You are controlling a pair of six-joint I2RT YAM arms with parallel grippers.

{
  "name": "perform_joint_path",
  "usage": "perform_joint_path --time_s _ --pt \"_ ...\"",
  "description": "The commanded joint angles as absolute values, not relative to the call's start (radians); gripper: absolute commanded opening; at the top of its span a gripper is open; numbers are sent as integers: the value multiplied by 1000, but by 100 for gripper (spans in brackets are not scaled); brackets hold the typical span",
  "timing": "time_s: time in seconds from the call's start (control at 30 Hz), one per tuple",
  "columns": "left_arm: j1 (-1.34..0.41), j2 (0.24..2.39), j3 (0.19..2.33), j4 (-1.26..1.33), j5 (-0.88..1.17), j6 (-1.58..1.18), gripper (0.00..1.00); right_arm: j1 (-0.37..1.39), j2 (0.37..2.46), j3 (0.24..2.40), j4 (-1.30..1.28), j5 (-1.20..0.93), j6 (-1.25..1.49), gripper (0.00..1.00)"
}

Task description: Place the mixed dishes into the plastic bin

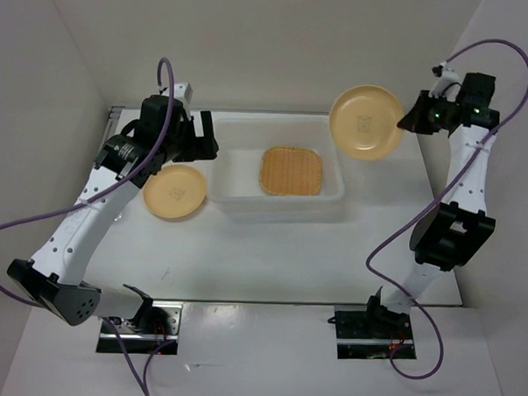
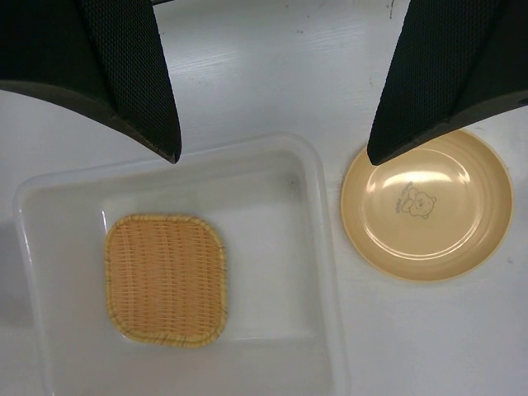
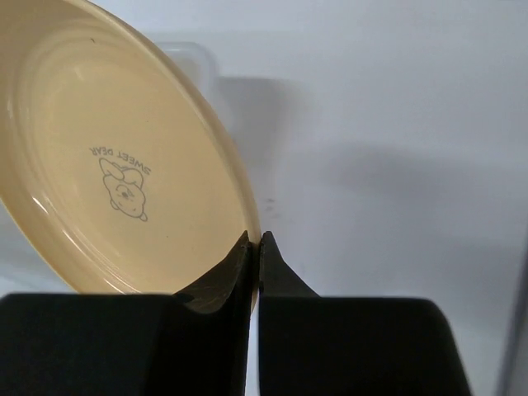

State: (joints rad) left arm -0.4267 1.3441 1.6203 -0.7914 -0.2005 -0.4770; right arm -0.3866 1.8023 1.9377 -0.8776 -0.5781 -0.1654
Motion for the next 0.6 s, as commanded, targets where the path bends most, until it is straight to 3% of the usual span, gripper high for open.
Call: perform_joint_path --time_s 0.0,0.27,0.57 --pt "-391 1304 1597 -776 -186 -505 100 -273 1786 2000 -910 -747 -156 0" --pt "-315 1235 1557 -787 -97 -543 100 -16 1968 2103 -885 -687 -210 0" --pt "-304 1131 1500 -834 -78 -593 100 54 2149 2114 -894 -565 -279 0"
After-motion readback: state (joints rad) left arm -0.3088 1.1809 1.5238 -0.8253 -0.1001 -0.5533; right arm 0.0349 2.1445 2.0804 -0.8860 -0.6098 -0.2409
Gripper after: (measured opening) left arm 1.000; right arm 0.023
